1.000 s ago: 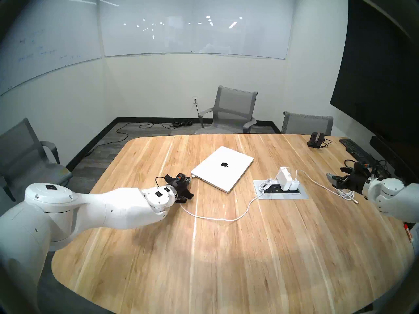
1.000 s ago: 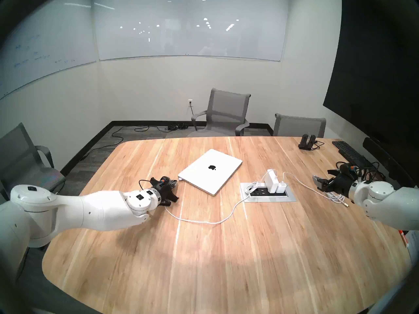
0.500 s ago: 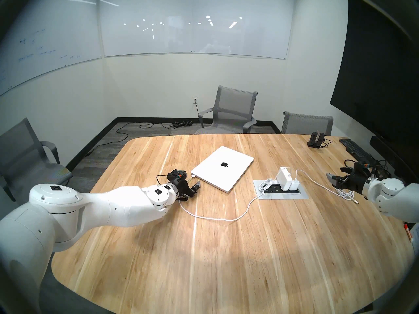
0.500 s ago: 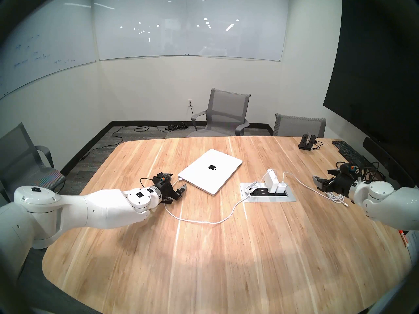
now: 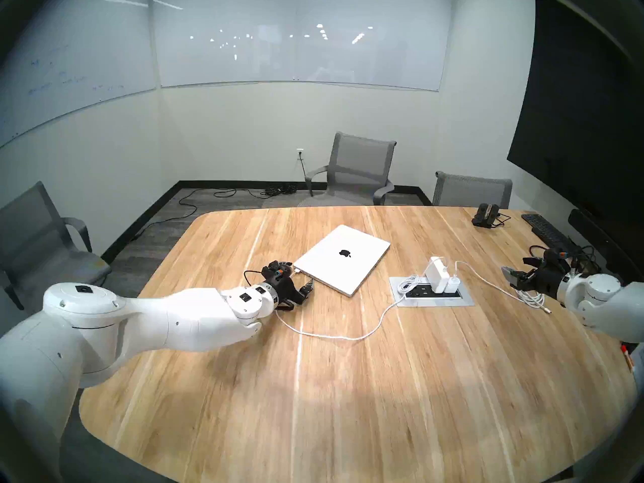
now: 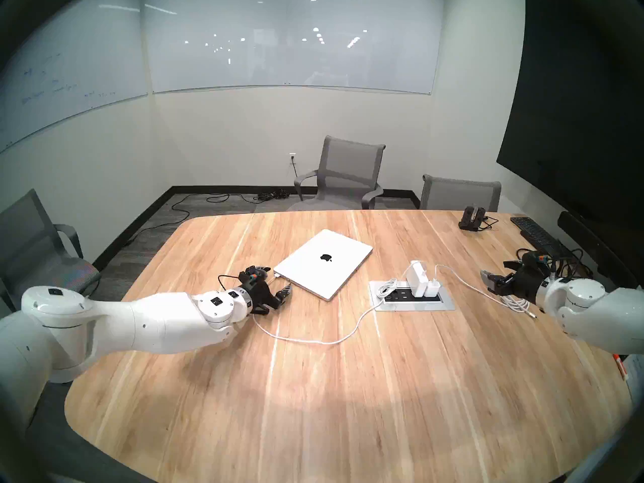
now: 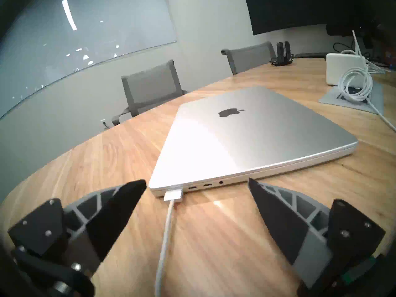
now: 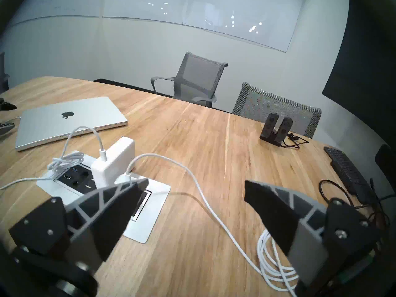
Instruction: Plug the charging cable into the port of a MacBook
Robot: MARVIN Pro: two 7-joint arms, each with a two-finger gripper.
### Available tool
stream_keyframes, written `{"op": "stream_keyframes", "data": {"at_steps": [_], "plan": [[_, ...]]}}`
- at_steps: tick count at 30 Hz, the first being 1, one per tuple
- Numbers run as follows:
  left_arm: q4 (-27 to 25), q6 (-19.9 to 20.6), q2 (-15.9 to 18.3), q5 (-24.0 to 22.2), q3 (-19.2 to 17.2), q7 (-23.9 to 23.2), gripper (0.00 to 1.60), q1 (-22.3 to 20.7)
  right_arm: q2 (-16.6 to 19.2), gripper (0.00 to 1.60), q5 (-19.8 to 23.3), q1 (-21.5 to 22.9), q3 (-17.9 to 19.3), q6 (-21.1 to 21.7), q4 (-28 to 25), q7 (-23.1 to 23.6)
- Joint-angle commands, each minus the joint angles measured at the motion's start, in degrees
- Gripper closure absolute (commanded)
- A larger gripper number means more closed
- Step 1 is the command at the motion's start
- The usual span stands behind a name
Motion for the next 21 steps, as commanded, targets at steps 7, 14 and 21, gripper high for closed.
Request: {"op": "stream_keyframes", "data": {"at_steps": [7,14,21], "plan": [[-12.5,-4.3,8.9,5.0,-2.5,5.8,1.60,-5.1,0.1,0.00,-0.1,0.7,0.6,-0.3,-0.1,0.1],[-13.6,-5.0,10.4,4.4,-4.4,8.8,1.60,-5.3,0.1,0.00,-0.1,0.7,0.6,-0.3,-0.1,0.1],[-14.5,-4.8,11.6,3.7,-5.8,12.6,0.00,-5.3,0.1,0.00,-0.1,0.7,0.6,-0.3,-0.1,0.1]]}}
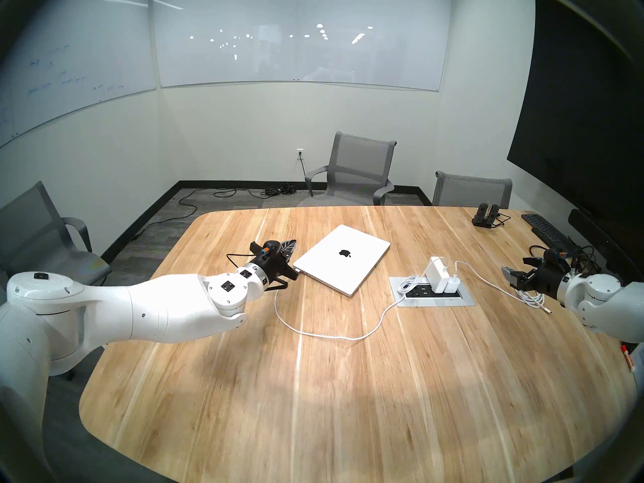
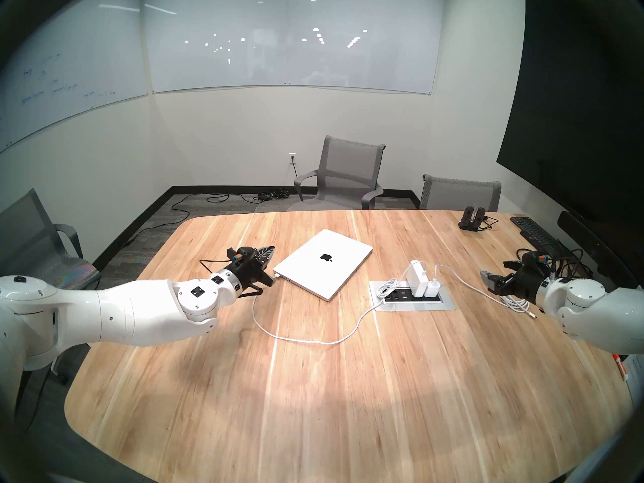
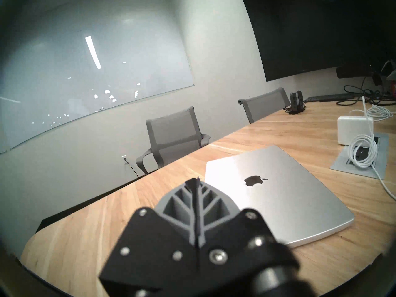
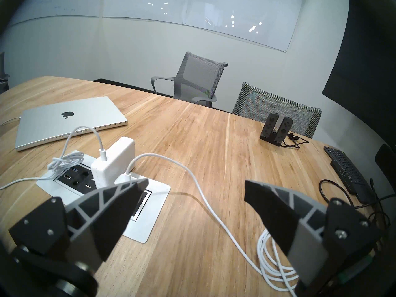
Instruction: Plug the charging cable into the port of a MacBook
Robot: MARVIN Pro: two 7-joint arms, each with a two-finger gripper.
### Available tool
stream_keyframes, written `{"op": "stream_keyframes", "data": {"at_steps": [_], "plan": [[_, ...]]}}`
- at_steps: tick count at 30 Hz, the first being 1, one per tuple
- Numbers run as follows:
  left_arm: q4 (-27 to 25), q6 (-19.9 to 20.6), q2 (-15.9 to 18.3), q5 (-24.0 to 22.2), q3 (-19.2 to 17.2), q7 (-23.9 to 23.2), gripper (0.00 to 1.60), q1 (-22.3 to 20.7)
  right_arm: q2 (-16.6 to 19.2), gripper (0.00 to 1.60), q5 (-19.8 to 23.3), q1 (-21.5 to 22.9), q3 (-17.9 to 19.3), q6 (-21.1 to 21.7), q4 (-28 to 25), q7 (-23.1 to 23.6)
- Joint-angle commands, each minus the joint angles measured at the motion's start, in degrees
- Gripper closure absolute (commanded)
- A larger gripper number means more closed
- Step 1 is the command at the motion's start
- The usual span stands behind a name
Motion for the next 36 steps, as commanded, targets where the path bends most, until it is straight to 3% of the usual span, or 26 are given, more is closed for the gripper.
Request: {"op": "stream_keyframes", "data": {"at_steps": [1,5,8,11,15,19,22,28,36], "plan": [[-1.5,-1.2,2.3,-0.2,-2.3,3.7,0.00,-1.6,0.1,0.00,-0.1,0.8,0.6,-0.3,-0.1,0.1],[-3.2,-1.0,3.7,-0.3,-2.8,7.1,0.00,-1.5,0.1,0.00,-0.1,0.8,0.6,-0.3,-0.1,0.1],[-3.3,-3.6,4.2,1.9,-2.7,9.3,0.00,-0.9,0.1,0.00,-0.1,0.8,0.6,-0.3,-0.1,0.1],[-4.4,-3.8,4.3,1.5,-3.1,11.9,0.00,-0.5,0.1,0.00,-0.1,0.8,0.5,-0.3,-0.1,0.1],[-6.3,-1.4,4.4,2.7,-2.2,13.5,0.00,-1.0,0.1,0.00,-0.1,0.9,0.5,-0.4,-0.1,0.1],[-8.7,3.8,3.8,6.5,-0.3,15.7,0.00,-2.6,0.1,0.00,-0.1,0.8,0.6,-0.3,-0.1,0.1],[-11.4,5.1,3.3,9.2,0.4,17.5,0.00,-2.8,0.1,0.00,-0.1,0.7,0.6,-0.3,-0.1,0.1],[-17.3,5.3,3.0,13.1,1.4,20.7,0.00,-2.1,0.1,0.00,-0.1,0.7,0.6,-0.3,-0.1,0.1],[-25.4,5.5,6.6,19.4,3.6,27.6,0.00,0.0,0.1,0.00,-0.1,0.7,0.6,-0.3,-0.1,0.1]]}}
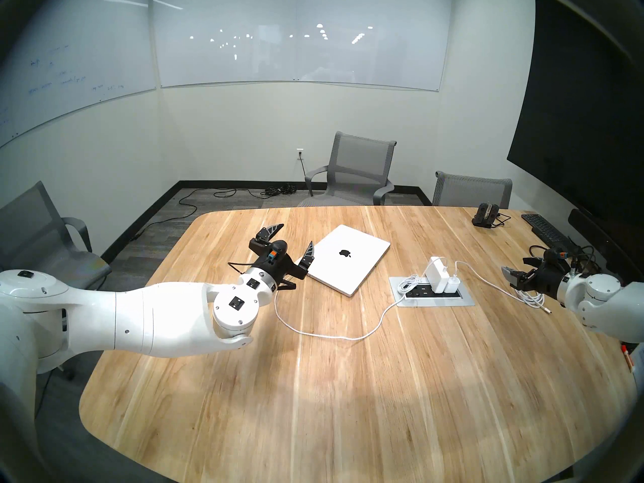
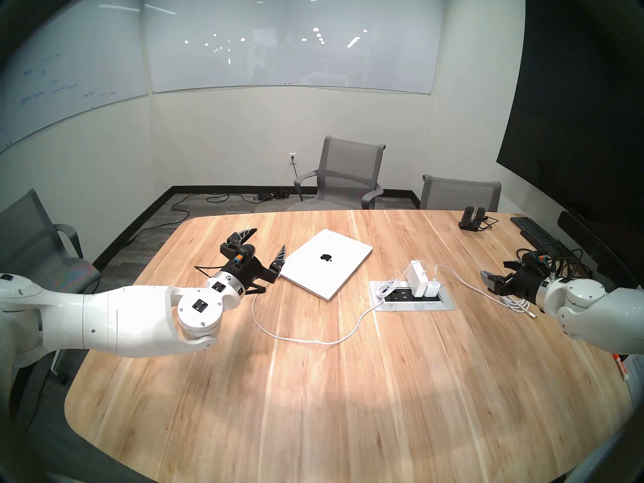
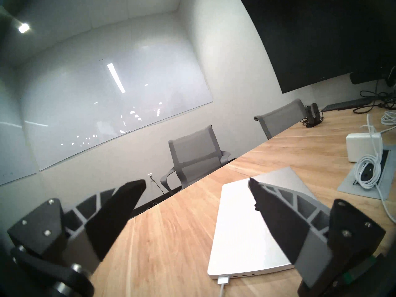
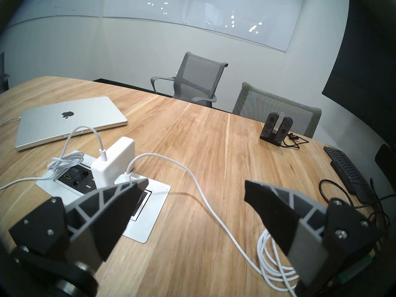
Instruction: Plug the charging cable into the port of a MacBook
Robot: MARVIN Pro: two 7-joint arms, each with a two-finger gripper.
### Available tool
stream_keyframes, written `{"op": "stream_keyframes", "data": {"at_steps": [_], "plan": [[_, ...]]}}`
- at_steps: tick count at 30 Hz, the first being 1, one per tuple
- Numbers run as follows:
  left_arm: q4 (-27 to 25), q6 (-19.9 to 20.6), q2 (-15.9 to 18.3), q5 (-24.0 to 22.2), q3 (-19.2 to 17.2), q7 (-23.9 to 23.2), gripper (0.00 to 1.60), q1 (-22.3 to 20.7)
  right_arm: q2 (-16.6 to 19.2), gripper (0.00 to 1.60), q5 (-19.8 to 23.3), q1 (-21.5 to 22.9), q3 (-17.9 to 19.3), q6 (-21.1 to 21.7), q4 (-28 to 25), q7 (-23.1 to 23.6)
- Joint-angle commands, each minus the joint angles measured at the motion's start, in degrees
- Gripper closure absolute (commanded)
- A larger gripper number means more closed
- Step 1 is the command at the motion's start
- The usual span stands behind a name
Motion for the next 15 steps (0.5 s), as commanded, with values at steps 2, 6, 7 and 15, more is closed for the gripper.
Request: {"op": "stream_keyframes", "data": {"at_steps": [2,6,7,15], "plan": [[-7.7,-0.3,4.0,5.6,1.1,6.6,0.00,1.4,0.1,0.00,-0.1,0.7,0.6,-0.3,-0.1,0.1],[-11.2,0.3,6.6,7.9,2.3,9.8,0.00,2.3,0.1,0.00,-0.1,0.7,0.6,-0.3,-0.1,0.1],[-12.5,0.5,7.4,8.6,2.6,10.9,0.00,2.5,0.1,0.00,-0.1,0.7,0.6,-0.3,-0.1,0.1],[-18.7,2.5,11.5,13.0,4.3,16.7,0.00,3.1,0.1,0.00,-0.1,0.7,0.6,-0.3,-0.1,0.1]]}}
